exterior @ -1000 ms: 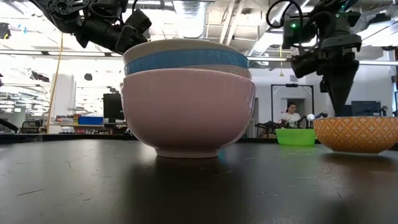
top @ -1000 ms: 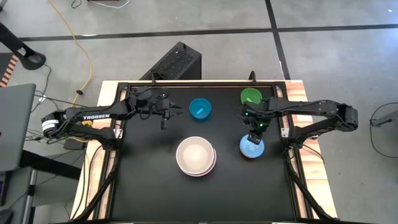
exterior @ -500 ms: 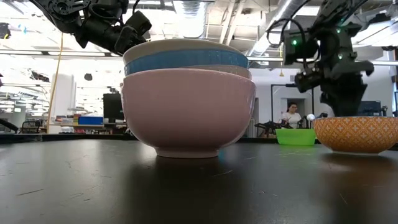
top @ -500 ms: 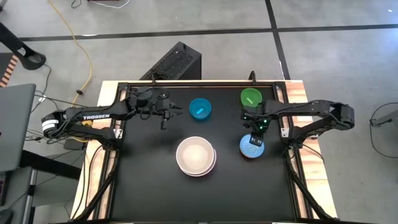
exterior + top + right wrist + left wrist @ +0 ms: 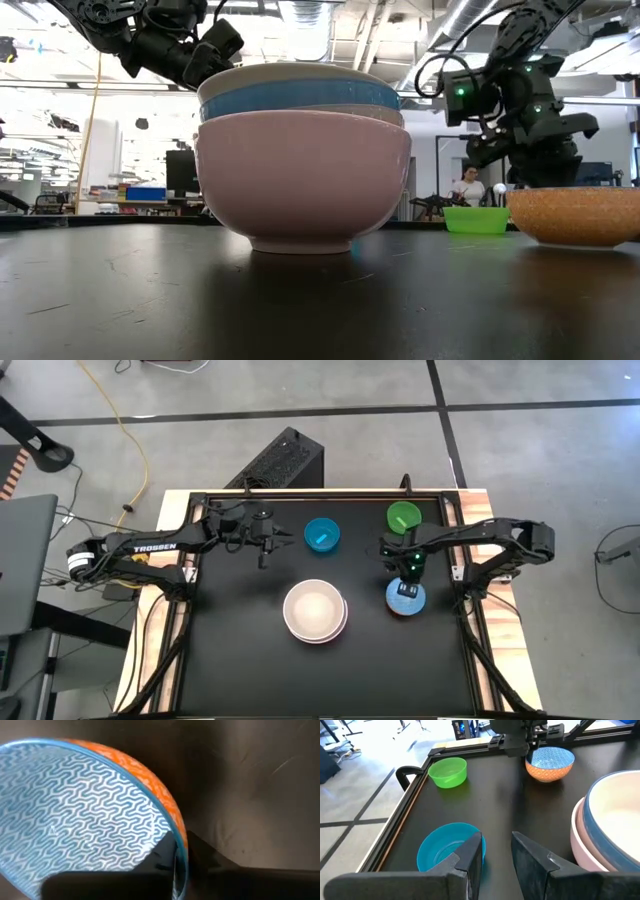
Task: Nest bowls inside each other
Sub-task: Stack the blue patterned bowl into the white bowl
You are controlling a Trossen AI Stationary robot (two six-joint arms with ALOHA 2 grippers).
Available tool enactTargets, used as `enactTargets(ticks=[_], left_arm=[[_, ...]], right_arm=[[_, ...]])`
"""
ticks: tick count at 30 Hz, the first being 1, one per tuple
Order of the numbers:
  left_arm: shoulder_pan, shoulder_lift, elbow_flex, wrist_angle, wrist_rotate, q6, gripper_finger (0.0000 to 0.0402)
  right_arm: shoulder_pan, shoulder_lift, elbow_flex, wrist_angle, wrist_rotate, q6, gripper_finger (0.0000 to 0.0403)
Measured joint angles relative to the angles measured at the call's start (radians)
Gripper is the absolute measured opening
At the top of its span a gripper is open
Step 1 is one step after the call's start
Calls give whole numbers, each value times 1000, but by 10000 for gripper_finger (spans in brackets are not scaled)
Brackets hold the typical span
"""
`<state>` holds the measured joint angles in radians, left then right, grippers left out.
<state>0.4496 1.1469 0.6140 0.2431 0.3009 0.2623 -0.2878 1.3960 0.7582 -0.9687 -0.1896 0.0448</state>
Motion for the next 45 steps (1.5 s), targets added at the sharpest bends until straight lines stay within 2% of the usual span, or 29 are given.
enactTargets(ticks=[2, 8, 13, 15, 17, 20, 29, 34, 39, 45], left_arm=[[0, 0, 0, -1, 0, -1, 94], [0, 0, 0, -5, 0, -1, 94], [0, 0, 0, -8, 0, -1, 94], [0, 0, 0, -8, 0, -1, 94], [0, 0, 0, -8, 0, 3, 94], [0, 0, 0, -8, 0, 3, 94], [0, 0, 0, -21, 0, 3, 94], [0, 0, 0, -29, 0, 3, 94], [0, 0, 0, -29, 5, 21, 94], [0, 0, 0, -32, 8, 23, 94]], right_arm=[[0, -2, 13, -18, -3, -12, 15], [0, -58, 107, -119, -4, -9, 8], [0, -96, 286, -141, -8, 69, 6], [7, -87, 374, -128, 35, 126, 5], [20, -57, 463, -114, 86, 161, 4], [60, 13, 586, -69, 91, 127, 3], [184, 326, 885, -41, 52, -31, 3], [214, 436, 1024, -40, 16, -55, 3], [227, 487, 1092, -31, -72, -33, 3], [244, 567, 1092, 4, -94, 14, 3]])
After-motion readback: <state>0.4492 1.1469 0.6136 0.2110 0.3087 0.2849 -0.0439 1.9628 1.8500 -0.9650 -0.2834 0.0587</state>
